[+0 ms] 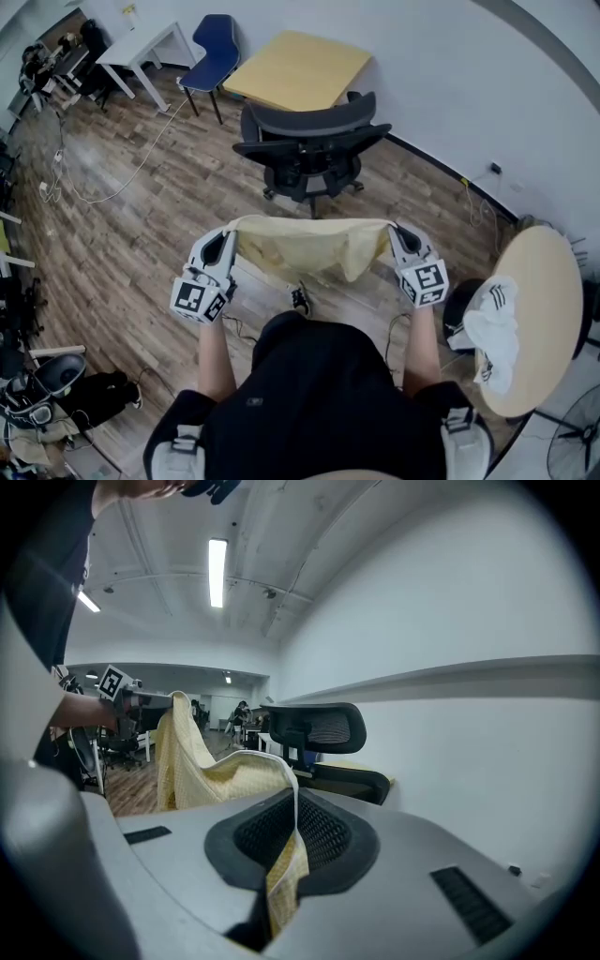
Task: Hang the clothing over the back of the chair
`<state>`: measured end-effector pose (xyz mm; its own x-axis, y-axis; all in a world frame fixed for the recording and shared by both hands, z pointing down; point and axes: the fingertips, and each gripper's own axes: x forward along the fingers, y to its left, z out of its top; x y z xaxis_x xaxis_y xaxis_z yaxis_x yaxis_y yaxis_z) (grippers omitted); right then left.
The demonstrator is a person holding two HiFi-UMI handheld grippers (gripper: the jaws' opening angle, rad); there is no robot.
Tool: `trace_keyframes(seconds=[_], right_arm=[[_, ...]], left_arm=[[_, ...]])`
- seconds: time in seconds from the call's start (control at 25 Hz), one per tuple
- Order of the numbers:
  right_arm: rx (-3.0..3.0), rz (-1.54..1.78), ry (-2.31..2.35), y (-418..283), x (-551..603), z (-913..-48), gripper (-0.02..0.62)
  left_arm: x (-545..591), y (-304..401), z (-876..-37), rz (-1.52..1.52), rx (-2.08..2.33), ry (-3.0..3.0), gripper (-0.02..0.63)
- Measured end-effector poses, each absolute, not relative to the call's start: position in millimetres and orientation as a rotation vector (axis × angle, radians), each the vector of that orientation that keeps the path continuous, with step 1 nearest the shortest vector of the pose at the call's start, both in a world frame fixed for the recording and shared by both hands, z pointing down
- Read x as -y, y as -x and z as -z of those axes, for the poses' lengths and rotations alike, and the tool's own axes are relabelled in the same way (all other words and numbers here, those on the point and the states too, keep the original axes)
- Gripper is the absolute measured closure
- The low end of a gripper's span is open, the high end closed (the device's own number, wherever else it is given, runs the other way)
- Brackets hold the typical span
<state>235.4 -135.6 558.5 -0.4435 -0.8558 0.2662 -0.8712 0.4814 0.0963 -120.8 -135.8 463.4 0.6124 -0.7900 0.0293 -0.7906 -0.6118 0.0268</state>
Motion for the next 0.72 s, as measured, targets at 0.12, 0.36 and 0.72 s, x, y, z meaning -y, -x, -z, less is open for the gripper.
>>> trace_keyframes(seconds=[0.12, 0.36, 0.72], right_arm=[[2.443, -0.106, -1.493, -232.9, 152.4, -556.0, 0.595], [2.433, -0.073, -1.500, -221.9, 178.4, -553.6, 0.595], [2.361, -0.029, -1.567, -217.5, 214.3, -536.4, 0.595]], left_arm=[[154.9, 124.1, -463.0, -0.018, 1.353, -2.794, 0.595], [188.7, 136.5, -463.7, -0.014, 1.326, -2.802, 0.597], [226.5, 145.2, -465.2, -0.005, 1.246, -2.844, 0.596]])
